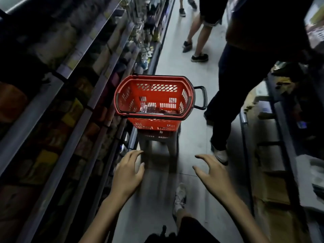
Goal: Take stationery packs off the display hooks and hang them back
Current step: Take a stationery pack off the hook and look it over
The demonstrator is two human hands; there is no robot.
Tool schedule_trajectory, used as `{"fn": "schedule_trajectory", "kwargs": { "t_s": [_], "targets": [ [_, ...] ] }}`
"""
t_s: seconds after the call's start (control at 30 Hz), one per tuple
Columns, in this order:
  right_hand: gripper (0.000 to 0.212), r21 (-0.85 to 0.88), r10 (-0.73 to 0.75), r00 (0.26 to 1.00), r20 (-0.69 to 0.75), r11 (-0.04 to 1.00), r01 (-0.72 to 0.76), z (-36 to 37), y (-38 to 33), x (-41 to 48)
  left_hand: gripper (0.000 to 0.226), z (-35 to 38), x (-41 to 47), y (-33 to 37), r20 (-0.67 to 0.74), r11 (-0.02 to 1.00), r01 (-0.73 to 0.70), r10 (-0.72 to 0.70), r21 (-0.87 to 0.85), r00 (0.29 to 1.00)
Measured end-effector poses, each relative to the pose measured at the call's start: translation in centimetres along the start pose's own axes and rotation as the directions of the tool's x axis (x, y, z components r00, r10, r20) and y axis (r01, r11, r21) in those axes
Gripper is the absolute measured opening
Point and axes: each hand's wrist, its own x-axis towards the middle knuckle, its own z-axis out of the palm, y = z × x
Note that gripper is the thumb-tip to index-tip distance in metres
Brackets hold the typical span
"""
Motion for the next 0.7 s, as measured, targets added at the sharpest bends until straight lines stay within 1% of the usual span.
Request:
{"fn": "schedule_trajectory", "kwargs": {
  "t_s": [0.1,0.27,0.37,0.5,0.6,0.7],
  "targets": [
    [0.042,-0.048,-0.04,0.998,0.053,0.998,0.043,-0.5,-0.4,5.5,0.054,0.5,3.8,0.1,-0.025,0.993,0.054,-0.052,0.106,0.998],
    [0.047,-0.138,-0.102,0.98,0.169,0.982,0.126,-0.2,-0.8,13.6,0.049,1.6,10.0,-0.4,-0.007,0.963,0.112,-0.114,0.243,0.993],
    [0.046,-0.151,-0.11,0.973,0.204,0.978,0.142,0.2,-1.4,17.8,0.048,1.9,13.7,-1.0,-0.004,0.941,0.083,-0.086,0.329,0.996],
    [0.047,-0.191,-0.104,0.964,0.246,0.97,0.153,1.7,-2.1,22.9,0.051,2.5,19.4,-3.2,0.009,0.916,0.032,-0.039,0.4,0.999],
    [0.045,-0.2,-0.108,0.958,0.265,0.966,0.164,3.2,-2.7,26.9,0.056,3.0,24.4,-5.5,0.056,0.899,-0.039,0.016,0.435,0.998],
    [0.044,-0.239,-0.074,0.959,0.274,0.961,0.143,4.3,-3.3,30.5,0.056,3.5,29.3,-7.6,0.098,0.89,-0.088,0.049,0.448,0.994]
  ]
}}
